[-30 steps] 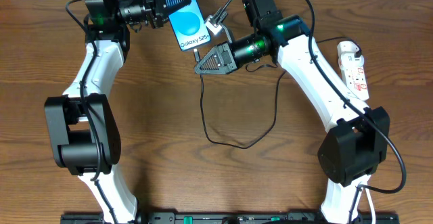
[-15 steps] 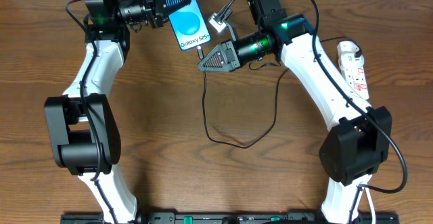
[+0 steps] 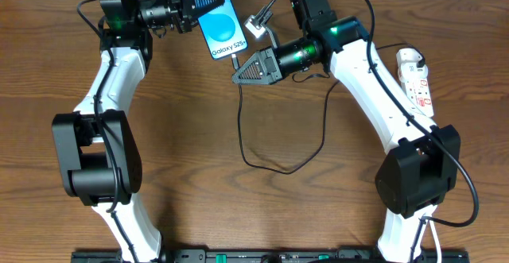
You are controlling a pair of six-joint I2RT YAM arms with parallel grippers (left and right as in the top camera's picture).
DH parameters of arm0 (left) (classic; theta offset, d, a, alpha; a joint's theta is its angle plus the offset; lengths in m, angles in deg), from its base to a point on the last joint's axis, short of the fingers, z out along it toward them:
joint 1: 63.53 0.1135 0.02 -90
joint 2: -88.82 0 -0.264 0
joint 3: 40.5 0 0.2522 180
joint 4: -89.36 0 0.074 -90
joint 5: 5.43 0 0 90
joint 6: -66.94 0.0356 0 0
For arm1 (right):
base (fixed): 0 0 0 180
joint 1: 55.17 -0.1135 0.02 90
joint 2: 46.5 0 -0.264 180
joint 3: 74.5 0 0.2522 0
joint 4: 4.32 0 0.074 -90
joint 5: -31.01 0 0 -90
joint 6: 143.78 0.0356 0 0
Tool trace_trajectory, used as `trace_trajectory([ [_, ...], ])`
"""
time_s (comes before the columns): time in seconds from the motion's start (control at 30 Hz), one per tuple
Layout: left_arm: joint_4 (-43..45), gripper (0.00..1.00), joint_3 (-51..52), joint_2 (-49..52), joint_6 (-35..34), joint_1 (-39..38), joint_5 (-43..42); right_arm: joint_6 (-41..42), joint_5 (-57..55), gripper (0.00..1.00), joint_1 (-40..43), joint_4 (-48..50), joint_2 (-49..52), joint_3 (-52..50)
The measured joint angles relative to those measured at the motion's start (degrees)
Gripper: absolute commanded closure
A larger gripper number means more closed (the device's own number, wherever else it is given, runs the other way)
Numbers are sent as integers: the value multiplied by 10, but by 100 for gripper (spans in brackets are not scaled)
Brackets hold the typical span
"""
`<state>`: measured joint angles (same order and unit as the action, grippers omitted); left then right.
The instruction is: Plug charger to phone and switch on socket
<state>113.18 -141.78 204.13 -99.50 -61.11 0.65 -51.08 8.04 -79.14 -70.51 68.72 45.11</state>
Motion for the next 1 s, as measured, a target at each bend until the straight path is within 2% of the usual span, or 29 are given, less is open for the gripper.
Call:
trace_trajectory([
  [1.0,0,93,0,0,15,0,-9,-2,-15,99,-10,2,0,0],
])
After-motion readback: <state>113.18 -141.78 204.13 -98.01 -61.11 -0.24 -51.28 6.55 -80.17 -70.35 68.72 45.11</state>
